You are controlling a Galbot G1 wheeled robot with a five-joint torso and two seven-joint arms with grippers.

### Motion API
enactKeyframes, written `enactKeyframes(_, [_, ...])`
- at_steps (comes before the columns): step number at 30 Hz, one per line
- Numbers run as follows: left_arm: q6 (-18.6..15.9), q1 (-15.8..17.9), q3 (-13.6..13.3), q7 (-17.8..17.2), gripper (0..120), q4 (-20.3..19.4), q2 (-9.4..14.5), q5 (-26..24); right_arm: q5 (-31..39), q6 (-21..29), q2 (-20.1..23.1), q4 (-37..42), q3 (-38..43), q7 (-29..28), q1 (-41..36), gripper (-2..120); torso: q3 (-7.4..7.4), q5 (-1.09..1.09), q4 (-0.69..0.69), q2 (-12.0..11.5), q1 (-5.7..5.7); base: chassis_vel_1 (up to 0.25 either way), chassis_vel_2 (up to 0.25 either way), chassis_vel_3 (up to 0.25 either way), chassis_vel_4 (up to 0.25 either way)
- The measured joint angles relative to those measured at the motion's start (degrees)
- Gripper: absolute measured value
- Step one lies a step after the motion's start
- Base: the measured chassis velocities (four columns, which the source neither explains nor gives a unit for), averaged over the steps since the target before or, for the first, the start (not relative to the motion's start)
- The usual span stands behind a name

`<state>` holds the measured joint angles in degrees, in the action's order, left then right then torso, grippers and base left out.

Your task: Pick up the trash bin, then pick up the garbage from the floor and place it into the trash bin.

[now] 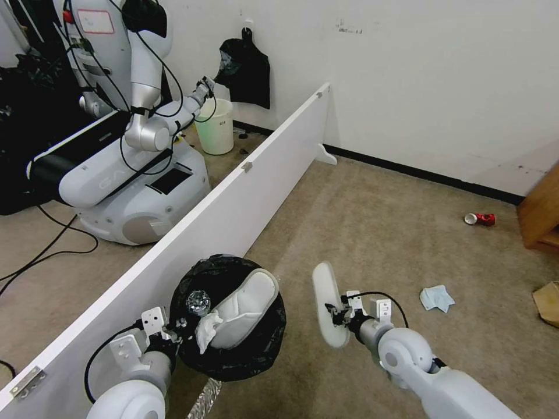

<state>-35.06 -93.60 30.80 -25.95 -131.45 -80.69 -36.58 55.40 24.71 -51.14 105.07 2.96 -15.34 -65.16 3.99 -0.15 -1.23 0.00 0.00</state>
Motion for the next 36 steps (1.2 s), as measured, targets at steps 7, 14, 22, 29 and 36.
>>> enactKeyframes(7, [-0.14, 0.34, -0.52, 0.05, 0, 0.01, 0.53, -0.09, -0.41, -0.26, 1.98, 2.71, 2.30, 0.30, -0.87, 2, 0.00, 0.00, 0.00, 0.00, 0.00, 0.000, 0.000, 0.000, 0.000])
enactKeyframes(14, [-0.28, 0.94, -0.98, 0.06, 0, 0.41, 1.34, -0.31, -1.14, -0.83, 4.26, 5.57, 5.33, 0.87, -2.22, 2, 0.00, 0.00, -0.01, 0.00, 0.00, 0.000, 0.000, 0.000, 0.000])
enactKeyframes(22, [-0.37, 1.23, -1.35, 0.05, 0, 0.71, 1.86, -0.72, -1.23, -0.99, 5.20, 6.88, 6.89, 1.10, -2.93, 2, 0.00, 0.00, 0.00, 0.00, 0.00, 0.000, 0.000, 0.000, 0.000])
enactKeyframes(29, [-0.50, 1.63, -1.94, 0.05, 0, 1.18, 2.59, -1.21, -1.25, -1.14, 6.31, 8.53, 8.89, 1.30, -3.80, 2, 0.00, -0.01, -0.01, 0.00, 0.00, 0.000, 0.000, 0.000, 0.000])
enactKeyframes(36, [-0.87, 3.41, -3.75, -0.19, 0, 2.62, 4.91, -2.57, -0.96, -1.58, 9.20, 12.92, 13.95, 1.54, -5.18, 2, 0.00, 0.01, 0.01, 0.00, 0.00, 0.000, 0.000, 0.000, 0.000])
